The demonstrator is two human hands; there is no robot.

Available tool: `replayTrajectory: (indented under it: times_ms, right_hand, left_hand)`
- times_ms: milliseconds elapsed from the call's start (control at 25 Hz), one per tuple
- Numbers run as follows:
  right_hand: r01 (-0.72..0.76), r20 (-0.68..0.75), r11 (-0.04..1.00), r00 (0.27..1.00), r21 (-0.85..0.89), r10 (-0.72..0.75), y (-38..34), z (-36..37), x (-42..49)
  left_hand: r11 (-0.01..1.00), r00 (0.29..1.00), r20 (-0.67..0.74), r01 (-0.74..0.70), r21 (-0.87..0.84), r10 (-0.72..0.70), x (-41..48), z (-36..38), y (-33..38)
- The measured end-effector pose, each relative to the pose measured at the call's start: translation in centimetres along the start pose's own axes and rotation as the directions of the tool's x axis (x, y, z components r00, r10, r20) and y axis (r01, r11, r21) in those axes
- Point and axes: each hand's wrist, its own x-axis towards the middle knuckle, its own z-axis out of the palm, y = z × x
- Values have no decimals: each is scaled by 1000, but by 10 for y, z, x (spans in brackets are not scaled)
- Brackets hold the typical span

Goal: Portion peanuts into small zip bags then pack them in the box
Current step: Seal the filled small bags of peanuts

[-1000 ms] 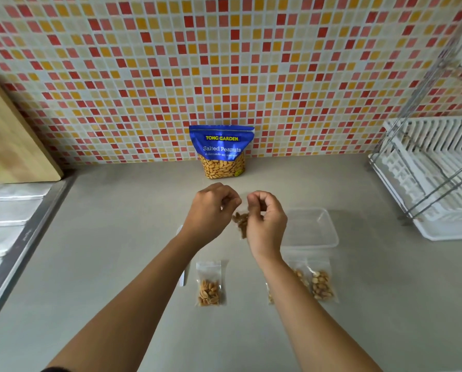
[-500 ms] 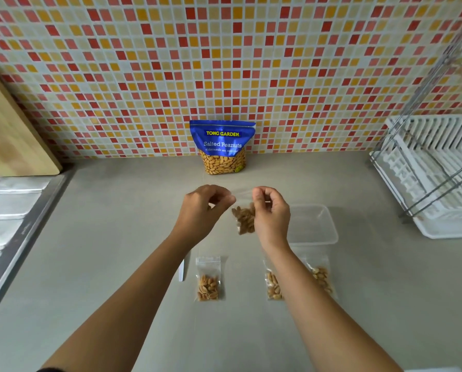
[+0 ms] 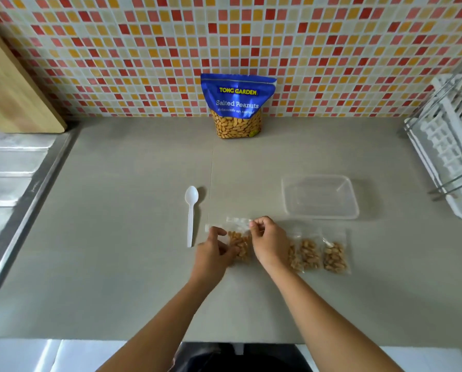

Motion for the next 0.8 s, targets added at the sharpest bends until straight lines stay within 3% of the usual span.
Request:
replayTrajectory:
  times_ms: [160,320,520,640,800]
  right_hand:
    - [59,-28,961,997,-270,-69,6,10,-4]
    - [146,-38,914,984,-379,-173,6,12,-7]
    - [126,-77,940,985,-317,-157,18,-12,-13]
    - [94,-151,950,978,-297,-143,47,-34,-15]
    - [118,-175,906,963,-407,-204,73,-55,-10]
  left_hand:
    - [963,998,-28,-54,265,63,-3,15,-11]
    - [833,986,8,-145,533,166,-7,17,-11]
    - [857,949,-65,-247,452,307,-5,21,1]
    - [862,954,17,-279,423,301,7,34,17]
    - [845,930,172,-367,390,325,23,64,31]
